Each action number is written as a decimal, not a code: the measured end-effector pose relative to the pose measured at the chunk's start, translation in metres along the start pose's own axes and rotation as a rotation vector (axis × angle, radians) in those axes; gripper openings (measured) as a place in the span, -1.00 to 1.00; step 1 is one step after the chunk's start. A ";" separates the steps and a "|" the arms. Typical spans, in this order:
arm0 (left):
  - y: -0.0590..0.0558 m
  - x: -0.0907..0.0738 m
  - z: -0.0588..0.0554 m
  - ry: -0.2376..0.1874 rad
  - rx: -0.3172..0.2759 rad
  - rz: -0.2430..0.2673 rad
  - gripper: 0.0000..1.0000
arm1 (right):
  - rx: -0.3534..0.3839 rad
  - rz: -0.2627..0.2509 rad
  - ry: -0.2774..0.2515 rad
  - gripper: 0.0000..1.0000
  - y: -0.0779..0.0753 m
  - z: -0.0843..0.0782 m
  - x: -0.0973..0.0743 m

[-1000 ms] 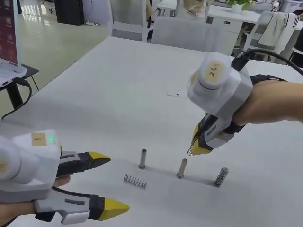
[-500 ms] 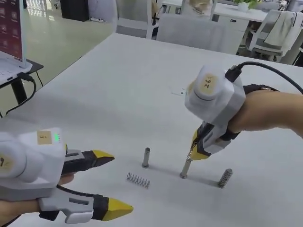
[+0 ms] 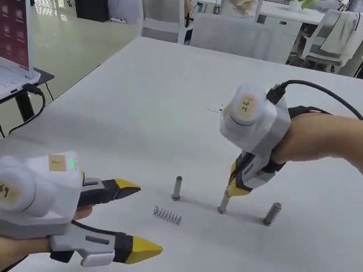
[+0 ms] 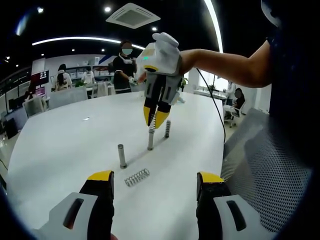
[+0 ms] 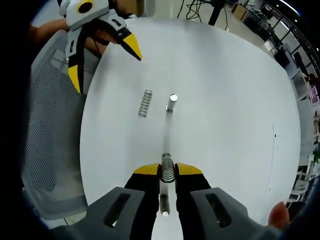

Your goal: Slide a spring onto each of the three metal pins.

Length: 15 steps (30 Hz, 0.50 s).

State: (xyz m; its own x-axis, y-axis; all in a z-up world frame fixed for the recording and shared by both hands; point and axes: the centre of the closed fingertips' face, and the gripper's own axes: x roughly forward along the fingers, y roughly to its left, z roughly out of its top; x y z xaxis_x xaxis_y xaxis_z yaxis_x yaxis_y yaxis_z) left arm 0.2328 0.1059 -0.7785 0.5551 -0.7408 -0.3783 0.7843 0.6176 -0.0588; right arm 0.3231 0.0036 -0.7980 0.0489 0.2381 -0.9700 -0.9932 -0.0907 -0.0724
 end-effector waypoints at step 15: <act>0.001 0.001 0.000 0.000 0.001 0.001 0.24 | 0.010 0.012 0.026 -0.82 0.002 -0.005 0.024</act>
State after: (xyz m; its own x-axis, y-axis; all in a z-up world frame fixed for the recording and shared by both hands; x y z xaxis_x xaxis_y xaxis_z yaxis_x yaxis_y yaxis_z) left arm 0.2344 0.1061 -0.7786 0.5561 -0.7402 -0.3779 0.7838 0.6183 -0.0576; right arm 0.3228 0.0038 -0.8223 0.0392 0.2113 -0.9766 -0.9948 -0.0841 -0.0581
